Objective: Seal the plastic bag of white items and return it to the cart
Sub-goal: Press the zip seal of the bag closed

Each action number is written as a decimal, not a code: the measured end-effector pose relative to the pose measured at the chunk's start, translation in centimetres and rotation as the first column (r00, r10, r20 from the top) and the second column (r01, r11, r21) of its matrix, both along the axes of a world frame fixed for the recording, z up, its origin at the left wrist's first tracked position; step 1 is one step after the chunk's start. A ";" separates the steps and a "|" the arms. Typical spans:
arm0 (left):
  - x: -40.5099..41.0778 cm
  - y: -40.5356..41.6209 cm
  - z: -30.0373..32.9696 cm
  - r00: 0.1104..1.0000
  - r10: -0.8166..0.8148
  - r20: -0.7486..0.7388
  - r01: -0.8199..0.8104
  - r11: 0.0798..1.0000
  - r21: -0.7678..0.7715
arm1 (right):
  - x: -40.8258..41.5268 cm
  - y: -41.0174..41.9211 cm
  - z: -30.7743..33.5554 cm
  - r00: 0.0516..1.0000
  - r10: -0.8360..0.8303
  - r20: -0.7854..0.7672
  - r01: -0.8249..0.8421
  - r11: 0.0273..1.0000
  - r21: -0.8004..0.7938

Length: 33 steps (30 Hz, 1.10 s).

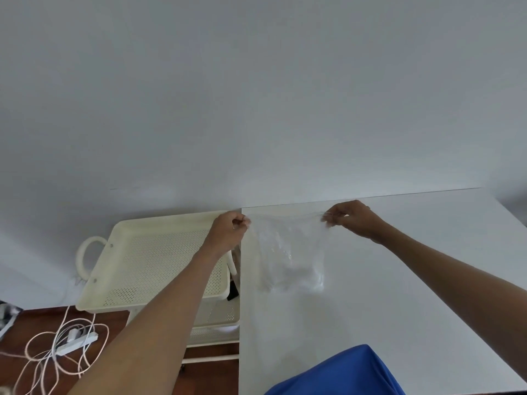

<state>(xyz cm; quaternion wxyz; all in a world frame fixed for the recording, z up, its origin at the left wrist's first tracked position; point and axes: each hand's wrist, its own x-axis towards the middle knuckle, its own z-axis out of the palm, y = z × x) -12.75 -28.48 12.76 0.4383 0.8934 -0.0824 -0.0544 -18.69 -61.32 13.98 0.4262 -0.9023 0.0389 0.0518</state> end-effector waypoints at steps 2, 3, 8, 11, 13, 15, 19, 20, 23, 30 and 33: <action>-0.1 0.1 0.1 1.000 0.000 0.001 0.000 1.000 -0.017 | -0.3 0.0 0.2 0.999 0.041 -0.015 -0.039 0.992 0.122; -0.1 0.1 0.1 1.000 -0.006 0.000 0.006 1.000 -0.022 | -0.4 0.1 0.3 0.999 0.048 -0.003 -0.047 0.988 0.145; -0.3 -0.2 0.5 0.999 -0.037 0.006 0.037 0.999 0.000 | -0.3 0.6 0.1 0.999 0.048 0.022 -0.050 0.993 0.106; -0.4 -0.4 0.6 0.999 -0.052 0.012 0.052 0.999 0.010 | 0.0 1.1 -0.5 0.998 -0.011 0.063 0.007 0.999 0.049; -0.4 -0.6 0.4 0.999 -0.051 0.003 0.051 0.999 -0.011 | 0.1 1.4 -0.6 0.995 -0.064 0.077 0.066 0.998 -0.022; -0.4 -0.7 0.3 0.999 -0.051 -0.018 0.051 0.998 -0.037 | 0.1 1.5 -0.7 0.995 -0.074 0.066 0.076 0.997 -0.034; -0.4 -0.7 0.0 0.992 -0.094 -0.087 0.086 0.993 -0.084 | -0.1 1.8 -0.2 1.000 -0.002 0.031 0.001 1.000 0.019; -0.4 -0.8 -0.1 0.991 -0.099 -0.090 0.093 0.993 -0.068 | -0.2 2.0 -0.1 1.000 0.016 0.020 -0.016 0.999 0.030; -0.5 -1.0 -0.1 0.991 -0.115 -0.074 0.115 0.993 -0.006 | -0.3 2.4 0.0 0.999 0.046 0.001 -0.046 0.998 0.036; -0.4 -1.3 0.0 0.987 -0.157 -0.047 0.158 0.987 0.015 | -0.1 3.0 -0.4 0.997 -0.017 0.082 0.022 0.998 -0.063; -0.4 -1.2 0.2 0.979 -0.182 -0.091 0.181 0.983 -0.018 | -0.2 3.1 -0.3 0.999 -0.011 0.035 0.014 0.997 -0.079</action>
